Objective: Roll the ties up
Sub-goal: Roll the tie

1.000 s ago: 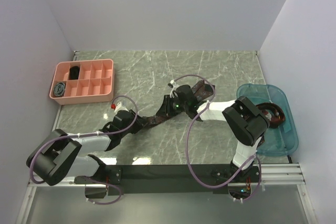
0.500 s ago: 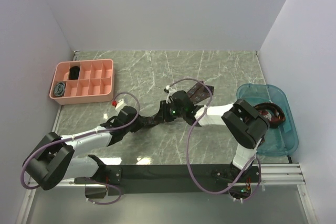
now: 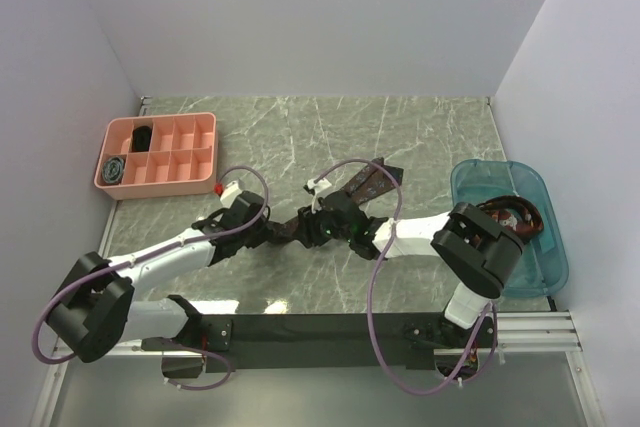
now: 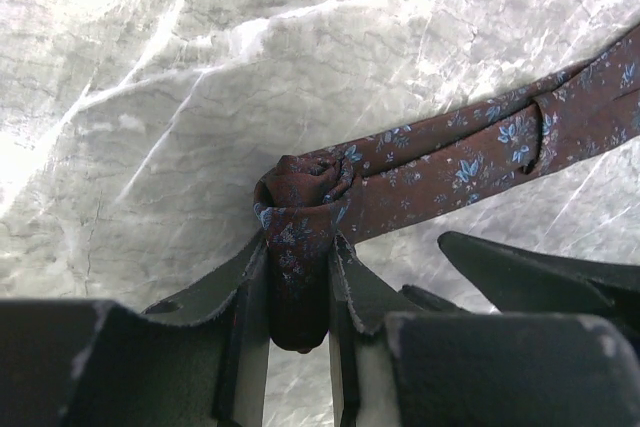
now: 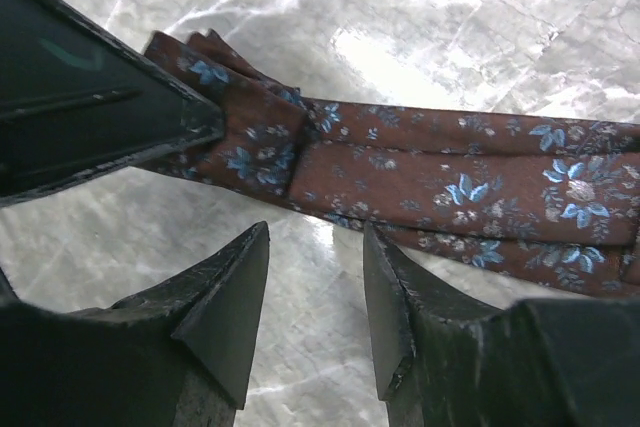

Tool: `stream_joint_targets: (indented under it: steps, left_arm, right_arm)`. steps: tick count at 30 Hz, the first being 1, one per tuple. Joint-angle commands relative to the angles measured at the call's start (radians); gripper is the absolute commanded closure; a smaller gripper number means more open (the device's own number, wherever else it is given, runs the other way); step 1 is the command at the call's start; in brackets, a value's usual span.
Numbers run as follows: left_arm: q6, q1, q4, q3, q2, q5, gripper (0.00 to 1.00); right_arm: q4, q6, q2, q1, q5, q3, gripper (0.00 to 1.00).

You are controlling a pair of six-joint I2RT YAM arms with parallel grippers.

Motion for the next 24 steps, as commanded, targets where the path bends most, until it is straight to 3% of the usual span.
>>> stream_joint_targets:
  steps: [1,8,12,16,20,24]
  left_arm:
    - [0.054,-0.005,0.017,-0.006,-0.038,-0.010,0.99]
    - [-0.042,-0.004,0.240,-0.205,-0.091,0.051,0.99]
    - [-0.124,-0.004,0.351,-0.308,-0.114,0.077,0.99]
    - [-0.139,-0.004,0.408,-0.355,-0.136,0.087,0.99]
    - [-0.142,-0.004,0.382,-0.359,-0.151,0.071,0.99]
    - [-0.136,-0.004,0.253,-0.273,-0.151,0.044,0.99]
  right_arm:
    - [0.025,-0.048,-0.006,0.000,-0.001,0.033,0.51]
    - [-0.101,-0.071,0.006,-0.002,-0.041,0.114,0.51]
    - [-0.108,0.008,0.034,-0.002,-0.079,0.154,0.60]
    - [-0.150,0.030,0.094,-0.002,-0.133,0.220,0.62]
    - [-0.170,0.006,0.098,-0.002,-0.114,0.228,0.60]
    - [-0.082,-0.068,-0.001,0.015,-0.062,0.100,0.53]
